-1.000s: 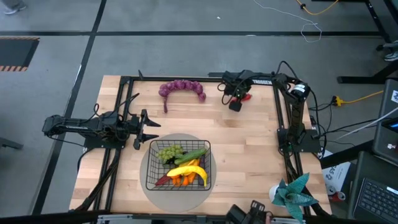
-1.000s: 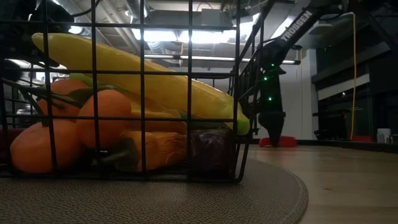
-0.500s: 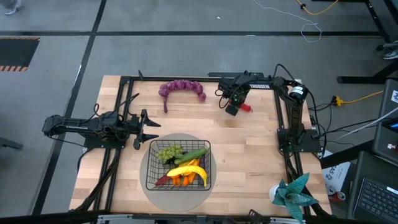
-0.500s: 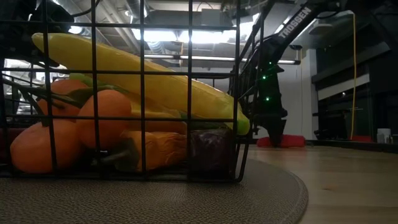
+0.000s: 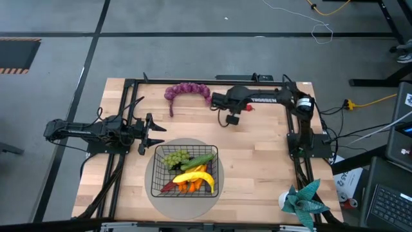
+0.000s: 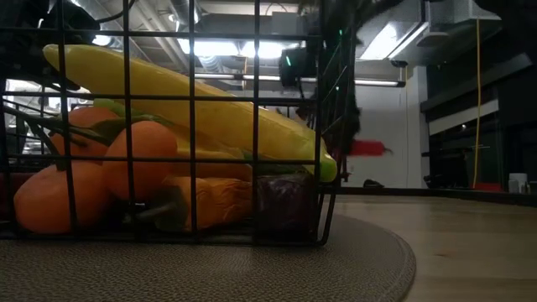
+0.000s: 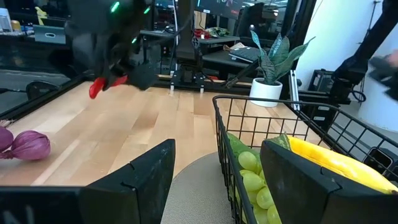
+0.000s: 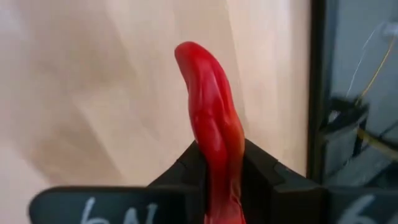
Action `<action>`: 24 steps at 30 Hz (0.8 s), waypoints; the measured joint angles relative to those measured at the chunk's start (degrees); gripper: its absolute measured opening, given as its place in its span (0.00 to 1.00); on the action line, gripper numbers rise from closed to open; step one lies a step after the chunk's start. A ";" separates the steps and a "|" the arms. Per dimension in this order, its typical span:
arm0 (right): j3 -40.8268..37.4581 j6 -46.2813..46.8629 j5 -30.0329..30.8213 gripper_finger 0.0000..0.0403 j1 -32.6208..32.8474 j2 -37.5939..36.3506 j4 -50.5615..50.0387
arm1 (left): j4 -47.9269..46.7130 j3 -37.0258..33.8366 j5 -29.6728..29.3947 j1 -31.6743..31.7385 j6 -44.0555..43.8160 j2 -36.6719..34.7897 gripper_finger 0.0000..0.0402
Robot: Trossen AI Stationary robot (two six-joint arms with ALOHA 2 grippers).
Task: Build produce basket
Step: Put the red chili pepper into the black wire basket
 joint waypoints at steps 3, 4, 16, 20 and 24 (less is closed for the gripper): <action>5.93 0.14 0.45 0.15 4.06 -0.02 0.04 | -0.01 -0.01 0.02 0.00 0.01 -0.02 0.58; 7.96 -0.20 0.41 0.15 5.25 -0.02 0.02 | 0.00 0.00 0.01 -0.02 0.01 -0.02 0.58; 24.51 -0.07 -23.07 0.15 13.70 -0.13 9.80 | -0.01 0.00 0.01 0.00 0.01 -0.02 0.58; 24.60 -0.38 -28.18 0.15 15.95 -0.17 16.82 | 0.00 0.00 0.02 -0.02 0.01 0.00 0.58; 24.62 0.98 -28.93 0.15 18.09 0.42 21.40 | 0.01 0.00 0.01 -0.01 0.01 -0.01 0.58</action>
